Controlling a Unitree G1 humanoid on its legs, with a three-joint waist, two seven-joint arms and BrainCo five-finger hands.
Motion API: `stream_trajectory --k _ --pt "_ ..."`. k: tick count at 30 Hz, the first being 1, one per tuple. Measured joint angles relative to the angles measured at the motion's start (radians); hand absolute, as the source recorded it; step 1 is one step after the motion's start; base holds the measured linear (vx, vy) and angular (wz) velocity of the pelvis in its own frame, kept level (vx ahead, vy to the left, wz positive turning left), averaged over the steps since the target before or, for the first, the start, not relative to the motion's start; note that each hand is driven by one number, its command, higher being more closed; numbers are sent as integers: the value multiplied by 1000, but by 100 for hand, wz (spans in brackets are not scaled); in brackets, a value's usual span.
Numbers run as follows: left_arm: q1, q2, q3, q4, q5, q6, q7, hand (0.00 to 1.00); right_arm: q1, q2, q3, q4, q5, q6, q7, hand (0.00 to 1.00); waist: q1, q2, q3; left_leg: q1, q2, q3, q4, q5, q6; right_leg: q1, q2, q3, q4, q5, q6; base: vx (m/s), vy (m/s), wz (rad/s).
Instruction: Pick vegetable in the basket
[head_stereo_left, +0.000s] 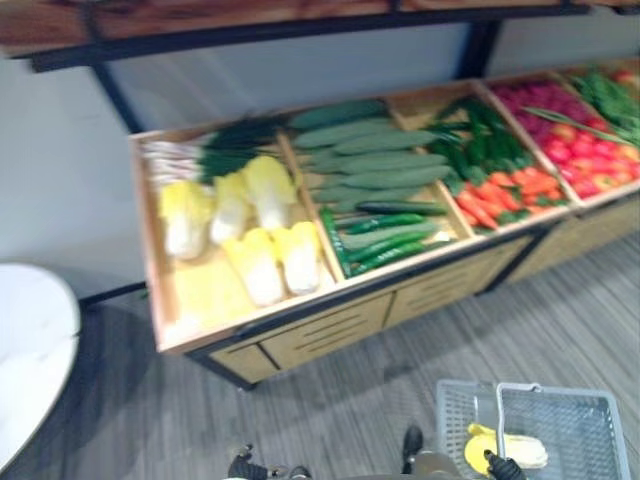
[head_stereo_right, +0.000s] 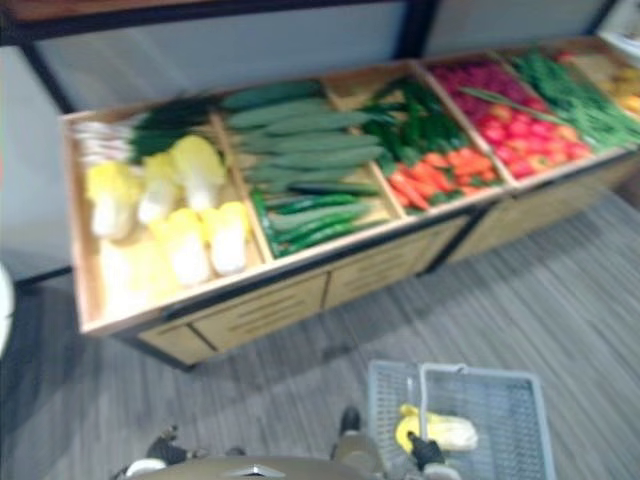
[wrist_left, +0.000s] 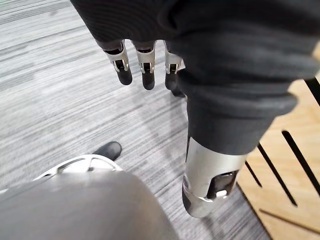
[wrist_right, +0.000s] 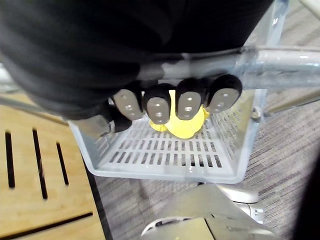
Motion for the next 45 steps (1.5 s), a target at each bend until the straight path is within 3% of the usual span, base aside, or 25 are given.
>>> stream_trajectory --k 1,3,4,6,7,8,9,10,12,13,16,18,21,23,24,25,26,28,30,31,33,35,38,42,45 --pt "-1 -9 0 -6 1 0 0 0 -9 -9 0 1 0 6 1 100 0 9 9 3 17 47 3 -2 3 -24 -7 -58 77 -2 -10 -90 52 -158" --pt "-2 -2 22 -16 1 1 1 0 0 2 -11 15 0 8 5 100 -12 -15 22 40 31 154 66 -26 19 -45 -82 -153 494 -55 -54 64 44 -144" --pt "2 -1 29 -16 -1 1 0 0 8 3 -15 28 0 9 5 100 -6 -18 20 52 31 188 82 -32 24 -39 -85 -168 511 -58 -57 118 3 -166" --pt "10 1 60 -14 -1 4 -4 0 14 12 -22 32 -1 6 6 100 -9 -40 13 44 36 255 183 -45 39 -25 -57 -162 412 4 -41 -6 -47 -161" --pt "3 -6 59 -9 -1 6 -10 0 16 17 -22 34 0 4 7 100 -1 -14 1 1 27 238 146 -80 36 2 -10 -100 234 77 -5 -162 -87 -147" --pt "-1 -34 63 -19 -2 -2 -12 0 6 -11 -35 30 -1 6 6 100 -3 25 6 -17 40 251 85 -7 68 -8 9 -102 251 45 -9 -222 -40 -147" --pt "-10 -41 65 -16 -2 -3 -12 0 -2 -13 -54 34 -5 17 -1 100 -13 24 11 -9 22 297 83 -32 40 -38 -40 -121 409 -67 21 -136 -24 -112" --pt "-23 -34 58 -9 -2 4 -12 0 8 -5 -63 41 -5 23 3 100 -8 23 12 -5 14 338 91 -35 44 -25 -77 -140 469 -136 38 -59 -59 -118" --pt "-15 -27 59 -12 -2 4 -10 0 17 17 -64 42 -5 28 2 100 -3 12 2 0 24 415 114 -32 38 32 -80 -180 383 -148 52 22 -146 -123" --pt "-8 -18 59 -10 -2 5 -10 0 15 33 -47 40 -6 27 4 100 -4 -13 -6 -1 28 453 136 -29 34 57 -63 -179 286 -159 90 14 -259 -109" --pt "-34 -35 42 -8 -2 6 -7 0 32 28 -27 40 -5 26 -1 100 -23 16 5 -2 94 490 207 -20 22 92 1 -169 181 -135 75 -7 -294 -57" --pt "-41 -53 27 -14 -1 -2 0 0 56 24 -5 41 1 26 -3 100 -35 22 1 -11 186 479 350 -20 22 125 40 -165 131 -128 63 -40 -209 -14" --pt "-56 -76 18 -10 -1 0 3 0 63 2 38 41 0 21 -2 100 -36 38 4 -37 274 458 489 -5 18 141 79 -151 95 -108 31 -66 -165 -26" --pt "-59 -91 19 -23 -2 -2 10 0 39 -30 54 40 -9 16 -1 100 -33 35 25 -55 300 352 578 61 5 160 82 -101 82 -95 12 -47 -137 -49" --pt "-58 -96 21 -28 -2 -2 12 0 32 -34 55 40 -9 14 -1 100 -30 24 32 -77 288 278 584 57 -4 159 77 -81 83 -93 8 -64 -88 -68" --pt "-57 -106 22 -32 -4 -8 15 0 8 -53 54 40 -8 11 -4 100 -21 23 37 -98 206 70 532 14 -31 156 58 -35 84 -88 5 -63 -36 -96" --pt "-56 -108 22 -35 -4 -16 17 0 -14 -72 53 42 -8 7 -7 100 -11 31 42 -105 128 -115 481 -27 -34 156 51 6 83 -81 5 -67 10 -102" --pt "-52 -109 30 -39 -4 -24 24 0 -17 -78 54 40 -10 -10 -8 100 -2 40 43 -104 69 -269 419 -45 -35 156 55 52 78 -79 9 -50 58 -81" --pt "-52 -112 42 -38 -6 -30 27 0 -18 -77 63 39 -10 -23 -7 100 3 47 46 -108 54 -368 355 -40 -38 155 75 85 63 -78 24 -61 108 -60" --pt "-53 -117 42 -40 -8 -37 28 0 -20 -78 67 39 -10 -23 -6 100 11 60 49 -111 53 -415 307 7 -41 148 93 106 59 -75 29 -55 184 -63" --pt "-53 -120 46 -39 -10 -38 28 0 -14 -87 66 39 -10 -25 -7 100 18 76 42 -105 52 -441 257 2 -60 139 110 131 34 -59 53 -1 183 -39" --pt "-56 -122 56 -27 -6 -37 26 0 -14 -82 45 45 -9 -26 -9 100 17 108 37 -110 52 -432 170 -75 -54 132 128 135 -44 10 70 42 209 -2" --pt "-59 -99 78 -25 -2 -36 30 0 -14 -58 40 49 -9 -18 -10 100 23 88 44 -119 7 -412 153 -63 -34 133 92 153 -97 54 88 47 155 0" --pt "-28 -99 74 -15 -1 -35 31 0 1 -57 35 47 -9 -17 -17 100 20 109 33 -102 -22 -406 113 -60 -32 130 65 151 -97 54 96 107 97 -3" --pt "-28 -95 60 -13 -1 -36 30 0 2 -49 10 48 -9 -16 -18 100 22 106 31 -84 -23 -412 101 -60 -33 139 63 135 -97 52 99 150 31 6"
